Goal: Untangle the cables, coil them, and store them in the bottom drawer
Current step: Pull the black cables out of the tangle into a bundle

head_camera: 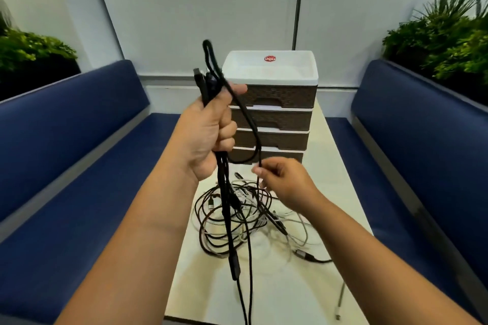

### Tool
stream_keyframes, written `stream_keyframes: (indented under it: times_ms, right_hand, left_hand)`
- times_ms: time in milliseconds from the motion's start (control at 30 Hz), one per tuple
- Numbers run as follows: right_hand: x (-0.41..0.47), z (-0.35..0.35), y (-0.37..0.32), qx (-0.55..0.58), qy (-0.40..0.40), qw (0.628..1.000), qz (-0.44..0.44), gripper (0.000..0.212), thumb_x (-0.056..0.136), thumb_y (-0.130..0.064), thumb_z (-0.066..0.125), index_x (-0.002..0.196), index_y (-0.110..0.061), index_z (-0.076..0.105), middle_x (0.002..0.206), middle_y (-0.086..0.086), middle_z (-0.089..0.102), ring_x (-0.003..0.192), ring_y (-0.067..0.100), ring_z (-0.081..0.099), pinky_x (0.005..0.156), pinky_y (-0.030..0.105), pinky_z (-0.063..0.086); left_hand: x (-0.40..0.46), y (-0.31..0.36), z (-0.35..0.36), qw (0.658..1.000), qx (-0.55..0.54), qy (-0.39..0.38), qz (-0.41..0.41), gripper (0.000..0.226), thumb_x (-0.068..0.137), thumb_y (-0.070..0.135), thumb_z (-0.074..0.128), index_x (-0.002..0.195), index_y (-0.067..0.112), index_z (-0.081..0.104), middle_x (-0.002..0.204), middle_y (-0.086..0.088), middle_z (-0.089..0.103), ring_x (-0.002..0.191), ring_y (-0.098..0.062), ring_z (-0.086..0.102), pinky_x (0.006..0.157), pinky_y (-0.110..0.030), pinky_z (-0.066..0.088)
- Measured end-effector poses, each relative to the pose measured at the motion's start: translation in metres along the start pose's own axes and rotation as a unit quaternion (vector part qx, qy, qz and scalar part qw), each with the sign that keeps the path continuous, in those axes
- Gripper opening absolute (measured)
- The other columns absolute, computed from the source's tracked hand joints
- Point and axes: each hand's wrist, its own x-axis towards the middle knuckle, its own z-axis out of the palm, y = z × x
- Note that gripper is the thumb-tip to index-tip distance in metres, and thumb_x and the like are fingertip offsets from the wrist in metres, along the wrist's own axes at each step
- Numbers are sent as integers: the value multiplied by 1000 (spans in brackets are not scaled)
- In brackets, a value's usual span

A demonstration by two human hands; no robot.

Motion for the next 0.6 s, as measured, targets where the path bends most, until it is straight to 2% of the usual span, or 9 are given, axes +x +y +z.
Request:
stream_keyframes:
  times_ms: [100, 200, 300, 433, 533, 600]
  right_hand:
    - [13, -16, -21, 108, 33, 994, -3, 12, 96, -14, 58, 98, -9, 69, 71, 7, 67, 64, 13, 67, 75, 35, 59]
    - [25, -29, -50, 171, 49, 984, -32, 12, 98, -11, 55, 95, -7, 66, 73, 11, 66, 72, 25, 70, 72, 33, 60]
    - [36, -43, -80, 212, 67, 972, -74, 16, 99, -13, 52, 91, -10, 65, 74, 10, 65, 69, 19, 71, 65, 25, 58]
    - [51, -57, -110, 241, 82, 962, -97, 17, 101, -12, 49, 96, -6, 64, 76, 14, 64, 69, 20, 71, 64, 24, 59]
    - [54, -65, -113, 269, 115, 951, -99, 17, 101, -12, 48, 103, -3, 63, 78, 12, 65, 71, 20, 71, 65, 23, 58]
    - [52, -67, -102, 314, 110, 939, -85, 18, 100, -10, 50, 111, -1, 61, 84, 10, 65, 74, 19, 70, 70, 25, 59]
  left_hand:
    - [7, -16, -16, 999, 29, 28, -20, 34, 95, 22, 60, 126, 9, 57, 58, 8, 27, 44, -5, 19, 35, -16, 20]
    - [11, -37, -25, 996, 55, 27, -68, 22, 94, 15, 59, 116, 13, 62, 52, 12, 33, 41, -3, 24, 35, -15, 21]
    - [18, -59, -25, 989, 86, -4, -119, 19, 93, 21, 62, 111, 13, 62, 52, 12, 31, 43, -5, 23, 37, -17, 19]
    - [28, -81, -28, 979, 127, -39, -156, 27, 96, 30, 59, 112, 9, 64, 58, 6, 27, 48, -8, 23, 42, -21, 18]
    - [34, -85, -34, 979, 107, -47, -164, 31, 97, 39, 54, 106, 11, 65, 55, 8, 27, 46, -7, 23, 42, -21, 19]
    - [39, -79, -38, 981, 79, -55, -168, 31, 96, 41, 53, 101, 12, 63, 53, 8, 26, 44, -6, 21, 40, -19, 18]
